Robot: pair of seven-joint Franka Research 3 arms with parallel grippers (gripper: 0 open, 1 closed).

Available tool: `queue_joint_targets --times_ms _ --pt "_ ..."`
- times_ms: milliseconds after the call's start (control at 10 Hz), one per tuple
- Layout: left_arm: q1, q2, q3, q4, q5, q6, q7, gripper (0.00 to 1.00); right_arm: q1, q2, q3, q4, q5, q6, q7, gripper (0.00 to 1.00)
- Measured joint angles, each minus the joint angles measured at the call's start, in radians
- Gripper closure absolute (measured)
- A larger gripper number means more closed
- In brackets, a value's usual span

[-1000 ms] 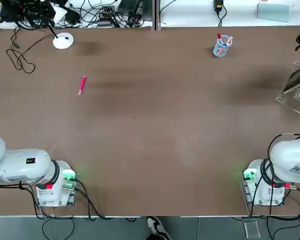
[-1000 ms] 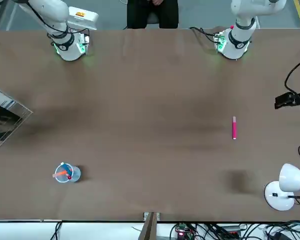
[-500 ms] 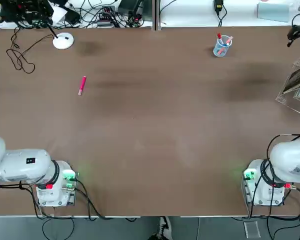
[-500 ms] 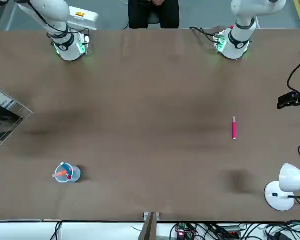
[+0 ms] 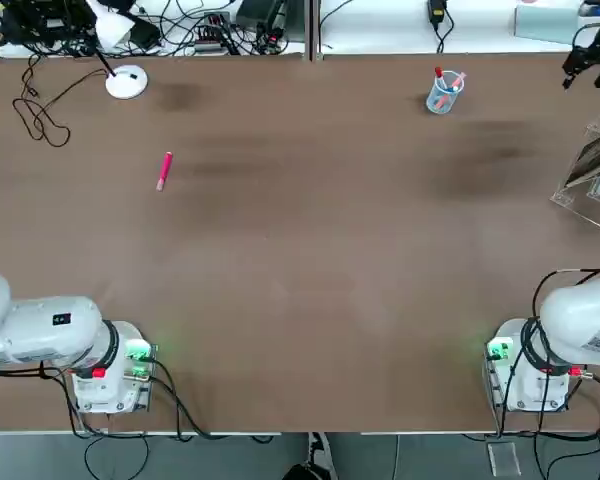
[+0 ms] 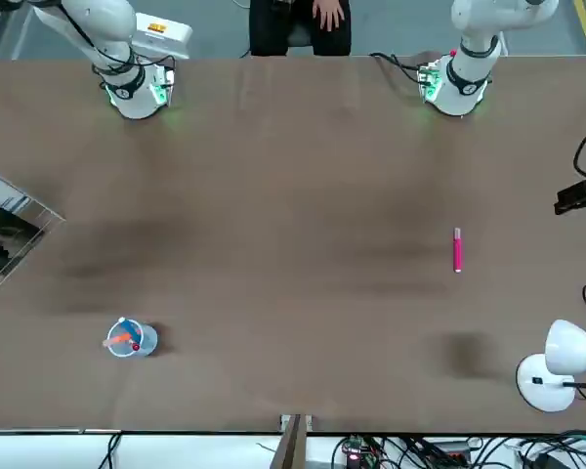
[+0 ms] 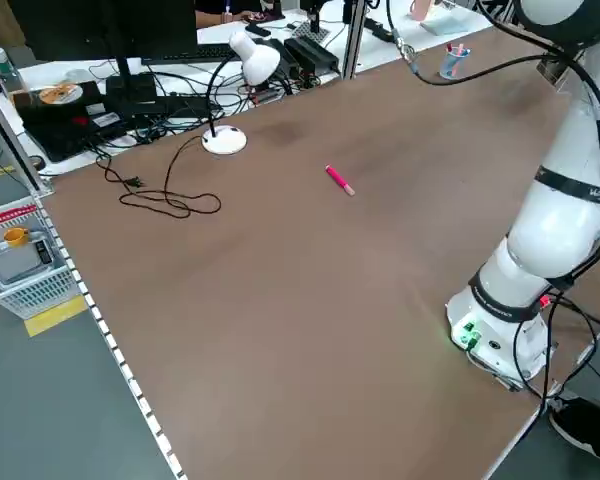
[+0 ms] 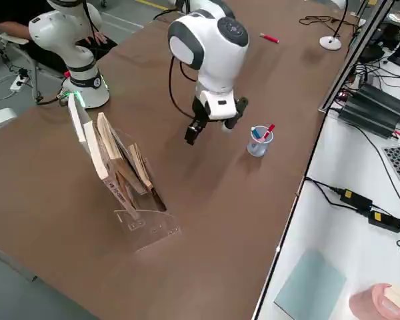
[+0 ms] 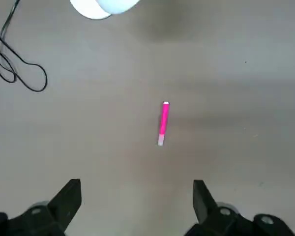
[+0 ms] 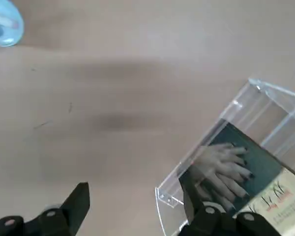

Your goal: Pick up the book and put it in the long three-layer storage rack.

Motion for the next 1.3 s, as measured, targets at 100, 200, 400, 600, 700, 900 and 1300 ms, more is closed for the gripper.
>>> queue_joint_targets --times_ms 100,200,400,600,700,900,1300 --pt "0.001 0.0 0.0 0.002 0.0 0.0 0.0 0.0 0.022 0.0 0.0 0.0 -0.001 0.007 0.0 0.15" --pt "0.001 0.0 0.0 0.004 0.0 0.0 0.0 0.0 0.044 0.0 0.0 0.001 -0.001 0.015 0.0 0.15" --pt "0.0 0.0 -0.002 0.009 0.0 0.0 0.0 0.0 0.08 0.0 0.0 0.005 -0.001 0.031 0.017 0.15" --pt "0.0 0.0 -0.003 0.011 0.0 0.0 0.0 0.0 0.1 0.0 0.0 0.012 0.002 0.034 0.073 0.14" --pt "0.0 0.0 -0.003 0.011 0.0 0.0 0.0 0.0 0.111 0.0 0.0 0.013 0.004 0.037 0.109 0.13" --pt "0.001 0.0 -0.003 0.011 0.0 0.0 0.0 0.0 0.152 -0.003 -0.007 0.014 0.005 0.04 0.226 0.08" --pt "0.001 0.0 -0.003 0.011 0.0 0.0 0.0 0.0 0.212 -0.039 -0.015 0.014 0.006 0.021 0.42 0.0"
